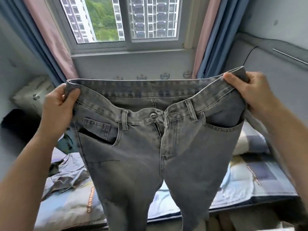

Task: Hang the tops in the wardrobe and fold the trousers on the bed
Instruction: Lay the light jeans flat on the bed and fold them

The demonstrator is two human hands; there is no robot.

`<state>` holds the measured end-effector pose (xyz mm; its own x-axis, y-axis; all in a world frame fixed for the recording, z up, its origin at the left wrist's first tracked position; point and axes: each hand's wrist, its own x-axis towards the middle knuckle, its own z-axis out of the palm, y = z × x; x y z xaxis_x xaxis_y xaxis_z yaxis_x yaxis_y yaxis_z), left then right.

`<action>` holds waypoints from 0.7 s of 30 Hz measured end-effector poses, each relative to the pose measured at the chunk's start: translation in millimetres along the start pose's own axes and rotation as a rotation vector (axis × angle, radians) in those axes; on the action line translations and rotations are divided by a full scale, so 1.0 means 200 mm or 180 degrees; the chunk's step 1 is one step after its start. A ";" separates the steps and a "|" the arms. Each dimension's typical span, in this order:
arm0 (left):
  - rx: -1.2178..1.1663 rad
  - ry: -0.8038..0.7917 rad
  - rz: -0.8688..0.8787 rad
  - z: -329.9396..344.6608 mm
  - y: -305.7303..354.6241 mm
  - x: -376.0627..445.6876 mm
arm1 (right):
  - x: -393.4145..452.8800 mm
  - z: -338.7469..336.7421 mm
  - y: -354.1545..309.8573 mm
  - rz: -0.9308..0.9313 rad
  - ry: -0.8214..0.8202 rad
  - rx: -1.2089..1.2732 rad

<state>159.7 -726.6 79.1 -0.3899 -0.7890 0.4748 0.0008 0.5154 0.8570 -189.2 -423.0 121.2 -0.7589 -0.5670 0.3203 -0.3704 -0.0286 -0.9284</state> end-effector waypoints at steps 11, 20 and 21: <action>0.1398 -0.0771 -0.0169 0.15 -0.51 -0.07 | 0.13 0.20 0.66 0.0922 -0.1251 -0.0176; 0.2373 -0.2278 -0.0035 0.06 -1.07 0.09 | 0.24 0.41 0.96 -0.0816 -0.2543 -0.2105; 0.2395 -0.2537 -0.0196 0.05 -1.13 0.11 | 0.24 0.43 1.01 -0.0899 -0.2672 -0.2304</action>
<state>141.8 -856.1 -106.1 -0.8535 -0.5174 -0.0624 -0.4955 0.7686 0.4046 -255.1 -527.5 -67.7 -0.1031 -0.9945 0.0207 -0.8990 0.0843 -0.4298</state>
